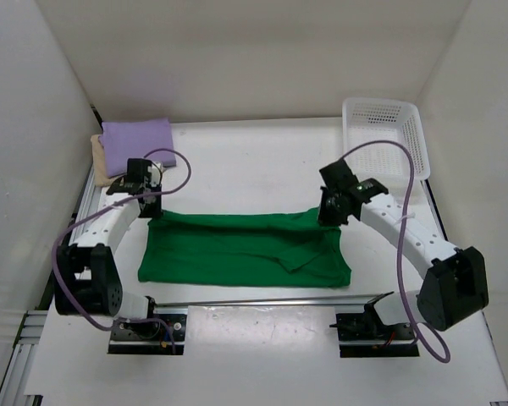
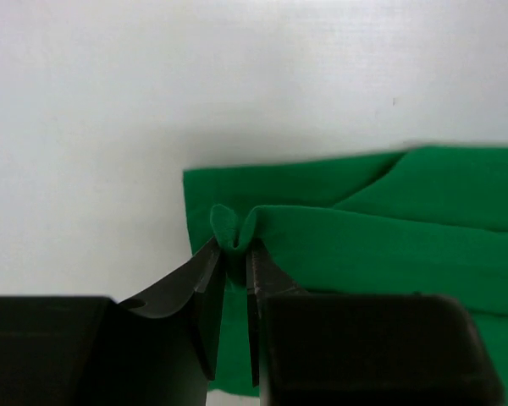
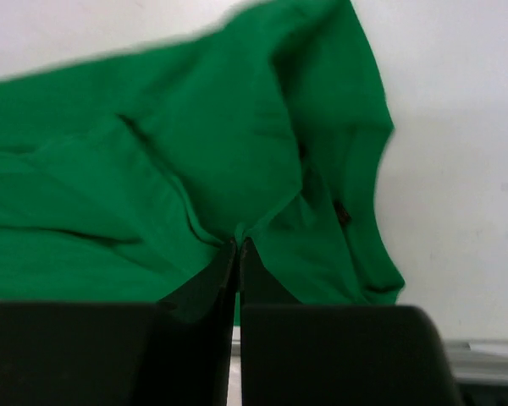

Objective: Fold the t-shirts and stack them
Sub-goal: Grap the side of the flattened tshirt furthest away from the robot with both arms, then fold the other side of the tshirt into a rectangle

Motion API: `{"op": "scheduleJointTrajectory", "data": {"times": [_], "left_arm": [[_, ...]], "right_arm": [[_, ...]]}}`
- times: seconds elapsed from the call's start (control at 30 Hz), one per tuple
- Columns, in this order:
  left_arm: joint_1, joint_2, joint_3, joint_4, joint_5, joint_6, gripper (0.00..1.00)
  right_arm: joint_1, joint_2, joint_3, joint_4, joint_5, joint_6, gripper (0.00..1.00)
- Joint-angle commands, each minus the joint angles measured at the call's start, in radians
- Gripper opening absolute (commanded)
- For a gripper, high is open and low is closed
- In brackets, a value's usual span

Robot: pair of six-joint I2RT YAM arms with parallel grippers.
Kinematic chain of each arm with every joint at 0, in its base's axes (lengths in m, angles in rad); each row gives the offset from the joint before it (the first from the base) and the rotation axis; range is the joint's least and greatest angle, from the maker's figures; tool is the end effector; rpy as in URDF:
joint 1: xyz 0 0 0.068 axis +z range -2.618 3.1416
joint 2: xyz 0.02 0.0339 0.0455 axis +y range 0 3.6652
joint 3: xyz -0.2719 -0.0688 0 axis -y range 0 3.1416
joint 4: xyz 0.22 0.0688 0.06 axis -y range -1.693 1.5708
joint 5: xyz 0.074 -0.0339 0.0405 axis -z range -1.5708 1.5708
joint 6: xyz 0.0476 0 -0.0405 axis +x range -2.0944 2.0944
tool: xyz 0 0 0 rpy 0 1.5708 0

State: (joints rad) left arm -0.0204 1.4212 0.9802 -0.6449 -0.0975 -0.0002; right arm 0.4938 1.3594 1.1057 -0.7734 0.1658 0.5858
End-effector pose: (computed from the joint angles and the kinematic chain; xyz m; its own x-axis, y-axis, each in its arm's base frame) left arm 0.2607 -0.0007 0.2353 -0.8845 0.0178 -0.4661 -0.0252 0.9960 0.0860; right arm 0.2270 0.1133 0.2787 -0.8448 0.1645 -0.5091 0.0897 0.9816 0.1683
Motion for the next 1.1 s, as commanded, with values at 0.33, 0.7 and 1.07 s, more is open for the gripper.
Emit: {"op": "scheduleJointTrajectory", "data": {"times": [0.33, 0.7, 1.07], "left_arm": [[-0.087, -0.133, -0.213, 0.001, -0.028, 0.0, 0.36], [-0.099, -0.255, -0.209, -0.047, -0.071, 0.0, 0.59], [0.025, 0.047, 0.109, -0.244, 0.157, 0.0, 0.65]], "right_arm": [[0.038, -0.091, -0.191, 0.04, 0.012, 0.118, 0.0], [0.048, -0.072, -0.21, 0.059, 0.003, 0.118, 0.0], [0.057, -0.054, -0.219, 0.068, 0.003, 0.109, 0.0]]}}
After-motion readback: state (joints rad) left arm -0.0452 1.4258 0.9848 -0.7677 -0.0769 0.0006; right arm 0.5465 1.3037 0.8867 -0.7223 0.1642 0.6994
